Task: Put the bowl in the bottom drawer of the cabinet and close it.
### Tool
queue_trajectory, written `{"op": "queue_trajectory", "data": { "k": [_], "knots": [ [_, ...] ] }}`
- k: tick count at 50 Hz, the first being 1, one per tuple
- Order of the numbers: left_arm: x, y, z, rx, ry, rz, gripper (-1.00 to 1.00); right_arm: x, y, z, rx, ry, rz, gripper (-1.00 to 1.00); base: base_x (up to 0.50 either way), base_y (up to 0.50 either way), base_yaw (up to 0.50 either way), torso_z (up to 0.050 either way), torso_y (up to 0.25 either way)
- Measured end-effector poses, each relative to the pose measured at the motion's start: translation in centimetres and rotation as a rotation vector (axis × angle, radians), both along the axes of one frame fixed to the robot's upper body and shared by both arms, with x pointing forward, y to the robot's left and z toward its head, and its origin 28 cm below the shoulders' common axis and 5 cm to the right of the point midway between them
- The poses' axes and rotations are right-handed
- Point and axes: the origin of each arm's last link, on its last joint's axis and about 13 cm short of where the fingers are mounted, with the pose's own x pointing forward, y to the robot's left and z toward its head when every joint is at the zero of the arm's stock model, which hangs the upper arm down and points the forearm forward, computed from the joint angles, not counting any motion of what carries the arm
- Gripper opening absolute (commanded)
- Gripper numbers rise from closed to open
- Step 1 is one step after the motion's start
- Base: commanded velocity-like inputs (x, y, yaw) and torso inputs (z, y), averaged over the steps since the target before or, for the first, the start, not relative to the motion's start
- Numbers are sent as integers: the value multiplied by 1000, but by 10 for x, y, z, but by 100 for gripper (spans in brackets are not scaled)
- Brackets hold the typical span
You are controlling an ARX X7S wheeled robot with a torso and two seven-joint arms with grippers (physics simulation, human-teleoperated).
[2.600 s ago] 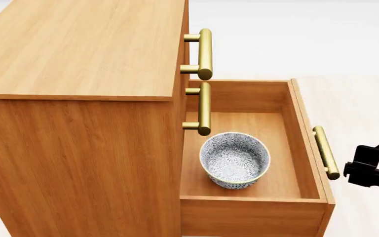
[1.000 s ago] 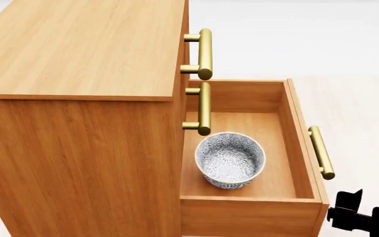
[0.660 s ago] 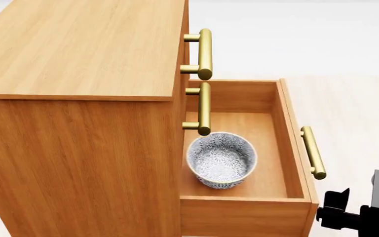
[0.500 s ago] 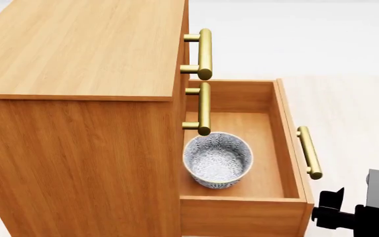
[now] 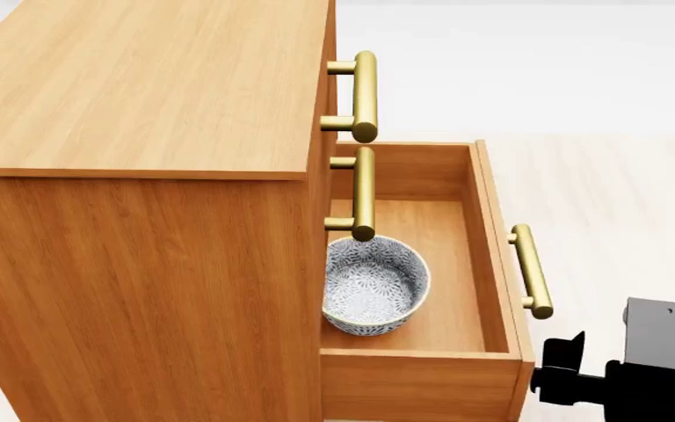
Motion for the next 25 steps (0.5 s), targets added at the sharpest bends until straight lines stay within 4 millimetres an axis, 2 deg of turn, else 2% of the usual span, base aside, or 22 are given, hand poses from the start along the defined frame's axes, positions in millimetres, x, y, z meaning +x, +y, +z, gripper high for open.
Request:
{"op": "queue_trajectory", "data": {
  "k": [25],
  "knots": [
    [0,0,0,-3,-1,5,100,7,18,-7,12,12,64,100,0,0,0,0,0]
  ]
}}
